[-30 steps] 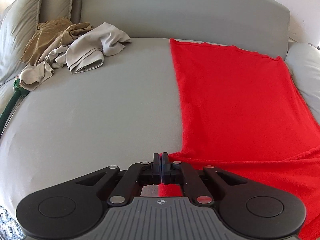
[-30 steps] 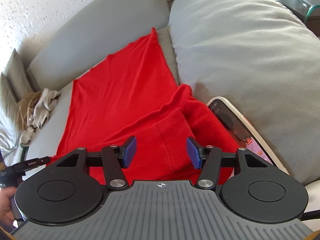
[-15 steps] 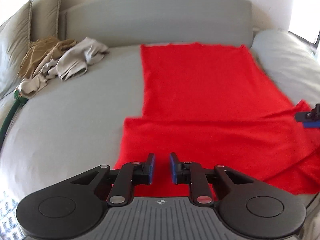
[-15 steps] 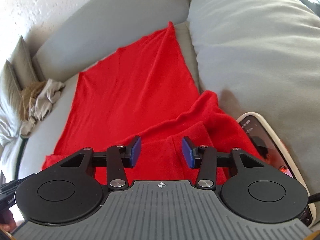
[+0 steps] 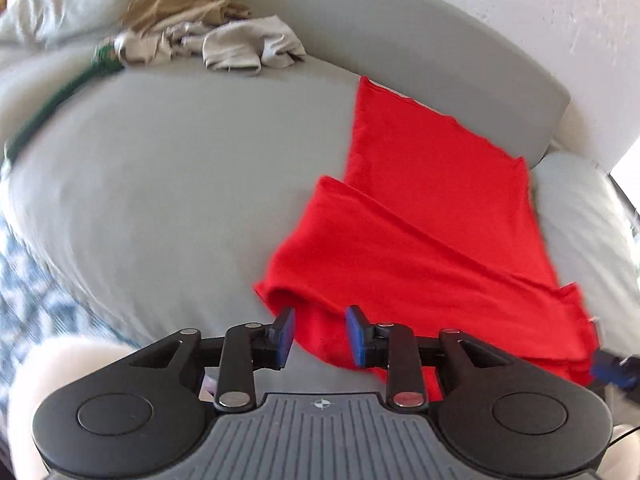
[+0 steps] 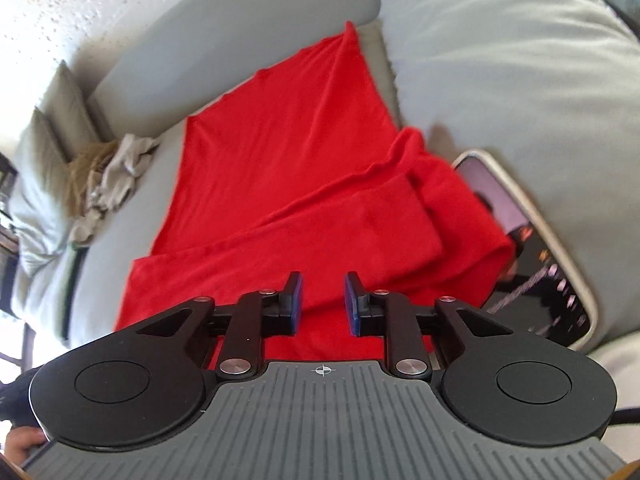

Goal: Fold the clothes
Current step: 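Grasp the shirt edge with the left tool and fold it over the body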

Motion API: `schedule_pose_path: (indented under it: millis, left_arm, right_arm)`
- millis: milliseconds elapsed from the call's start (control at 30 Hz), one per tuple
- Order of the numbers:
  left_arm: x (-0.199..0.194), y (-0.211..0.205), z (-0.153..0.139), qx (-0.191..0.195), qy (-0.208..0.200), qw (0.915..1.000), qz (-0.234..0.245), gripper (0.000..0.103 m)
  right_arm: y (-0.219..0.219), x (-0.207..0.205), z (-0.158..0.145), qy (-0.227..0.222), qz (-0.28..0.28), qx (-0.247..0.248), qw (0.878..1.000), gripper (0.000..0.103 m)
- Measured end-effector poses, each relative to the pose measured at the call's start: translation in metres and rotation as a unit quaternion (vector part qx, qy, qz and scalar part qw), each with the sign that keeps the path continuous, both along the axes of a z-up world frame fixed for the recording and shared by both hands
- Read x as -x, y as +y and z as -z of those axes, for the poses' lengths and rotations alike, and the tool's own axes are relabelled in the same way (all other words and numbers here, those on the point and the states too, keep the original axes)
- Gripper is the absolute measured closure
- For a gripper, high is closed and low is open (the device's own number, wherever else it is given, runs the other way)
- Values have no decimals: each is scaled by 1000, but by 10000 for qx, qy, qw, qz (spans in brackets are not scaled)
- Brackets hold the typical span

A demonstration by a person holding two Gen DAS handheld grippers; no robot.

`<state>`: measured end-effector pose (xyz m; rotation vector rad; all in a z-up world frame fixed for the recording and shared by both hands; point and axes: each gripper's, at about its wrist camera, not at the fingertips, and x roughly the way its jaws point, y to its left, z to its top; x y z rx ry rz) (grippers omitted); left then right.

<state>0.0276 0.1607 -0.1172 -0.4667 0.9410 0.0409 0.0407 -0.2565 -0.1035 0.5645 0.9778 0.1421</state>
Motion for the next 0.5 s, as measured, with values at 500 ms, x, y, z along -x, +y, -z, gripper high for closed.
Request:
schedule_pose_path:
  millis: [500]
  left_arm:
    - [17,14,45,1097,-91,9848,-1347,72]
  right_arm:
    - [72,30,47,370,-900,-1202,9880,63]
